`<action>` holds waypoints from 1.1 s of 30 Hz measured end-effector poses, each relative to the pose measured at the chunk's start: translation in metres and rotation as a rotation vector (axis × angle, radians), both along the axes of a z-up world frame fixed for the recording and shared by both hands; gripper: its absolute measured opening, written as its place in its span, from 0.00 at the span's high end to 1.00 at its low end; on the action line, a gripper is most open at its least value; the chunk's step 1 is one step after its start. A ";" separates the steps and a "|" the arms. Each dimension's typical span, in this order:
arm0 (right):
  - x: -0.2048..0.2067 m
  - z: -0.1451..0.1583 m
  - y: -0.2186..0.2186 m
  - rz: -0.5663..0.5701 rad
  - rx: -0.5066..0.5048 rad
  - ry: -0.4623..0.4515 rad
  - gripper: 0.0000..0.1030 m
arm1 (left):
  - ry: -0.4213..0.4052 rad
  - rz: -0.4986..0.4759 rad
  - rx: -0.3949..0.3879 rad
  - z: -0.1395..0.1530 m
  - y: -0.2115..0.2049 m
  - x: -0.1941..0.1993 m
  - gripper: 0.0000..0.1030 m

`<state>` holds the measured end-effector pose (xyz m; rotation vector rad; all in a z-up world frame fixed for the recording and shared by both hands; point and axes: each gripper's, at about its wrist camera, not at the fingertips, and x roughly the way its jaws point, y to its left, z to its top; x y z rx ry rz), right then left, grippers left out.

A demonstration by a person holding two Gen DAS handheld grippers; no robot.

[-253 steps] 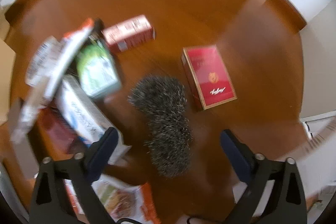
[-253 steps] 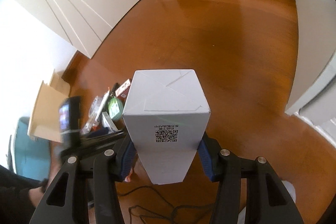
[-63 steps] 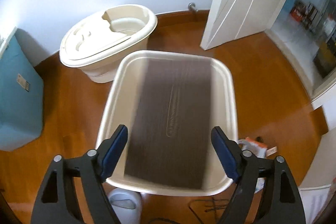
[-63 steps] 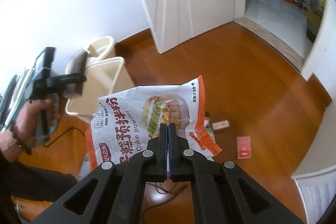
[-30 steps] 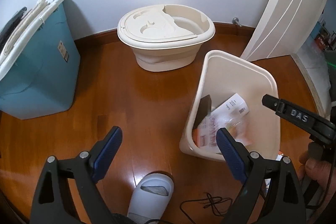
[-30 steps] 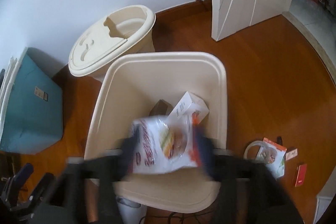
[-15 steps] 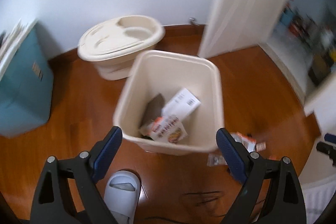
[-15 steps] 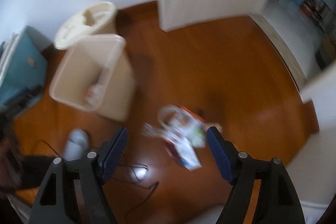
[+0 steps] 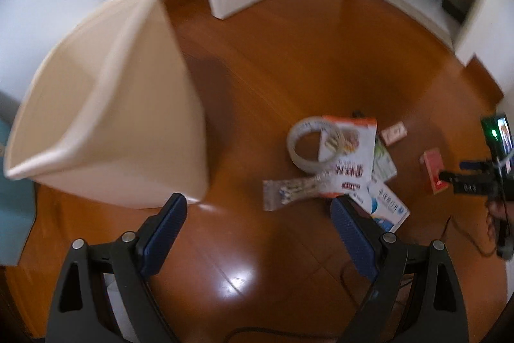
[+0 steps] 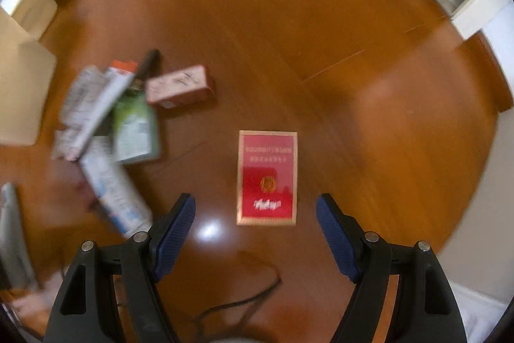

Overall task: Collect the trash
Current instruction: 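Grasp the red card box with the right tool while the left tool grasps the clear plastic bag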

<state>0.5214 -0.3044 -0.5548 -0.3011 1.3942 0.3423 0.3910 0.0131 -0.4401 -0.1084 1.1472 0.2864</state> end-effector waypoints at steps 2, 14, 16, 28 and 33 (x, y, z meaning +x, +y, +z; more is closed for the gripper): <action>0.006 -0.026 0.003 0.024 -0.002 0.004 0.22 | 0.011 -0.027 0.006 -0.018 -0.008 0.004 0.11; 0.002 -0.043 0.008 0.038 0.156 -0.110 0.44 | 0.107 -0.257 0.049 -0.093 -0.019 0.028 0.11; -0.005 -0.030 0.005 0.007 0.220 -0.132 0.44 | 0.159 -0.350 0.101 -0.116 -0.025 0.037 0.11; -0.033 -0.018 -0.048 -0.138 0.317 -0.113 0.44 | 0.232 -0.632 0.194 -0.161 -0.054 0.083 0.18; -0.032 -0.019 -0.071 -0.206 0.344 -0.118 0.44 | 0.271 -0.595 0.109 -0.157 -0.055 0.094 0.78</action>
